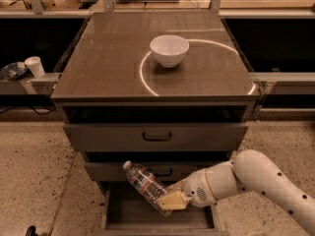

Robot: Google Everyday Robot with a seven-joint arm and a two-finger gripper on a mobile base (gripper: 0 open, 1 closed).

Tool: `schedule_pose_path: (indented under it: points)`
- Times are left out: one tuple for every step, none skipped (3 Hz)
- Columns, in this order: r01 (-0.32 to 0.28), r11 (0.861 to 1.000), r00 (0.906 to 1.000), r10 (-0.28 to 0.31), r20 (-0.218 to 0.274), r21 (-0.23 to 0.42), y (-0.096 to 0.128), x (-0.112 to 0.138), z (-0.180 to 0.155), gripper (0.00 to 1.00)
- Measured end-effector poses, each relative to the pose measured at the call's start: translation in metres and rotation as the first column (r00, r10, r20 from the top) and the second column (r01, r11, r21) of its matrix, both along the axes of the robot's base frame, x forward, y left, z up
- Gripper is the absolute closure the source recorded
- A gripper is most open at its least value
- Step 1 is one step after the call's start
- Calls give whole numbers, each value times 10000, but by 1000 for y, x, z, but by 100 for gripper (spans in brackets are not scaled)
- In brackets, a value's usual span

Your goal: Pick water bottle from bottom drawer and place on counter

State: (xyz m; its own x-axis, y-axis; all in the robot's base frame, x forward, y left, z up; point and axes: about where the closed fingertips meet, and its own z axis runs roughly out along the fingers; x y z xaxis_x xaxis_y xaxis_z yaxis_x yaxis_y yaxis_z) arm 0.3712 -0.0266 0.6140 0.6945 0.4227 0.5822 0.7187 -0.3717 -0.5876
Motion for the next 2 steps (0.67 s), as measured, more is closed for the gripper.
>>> schedule_pose_path:
  points:
    - [-343,9994,9973,350,648,-108,6,-5,44,100]
    - [-445,9988,9958,459,797,-188,9,-6,53,100]
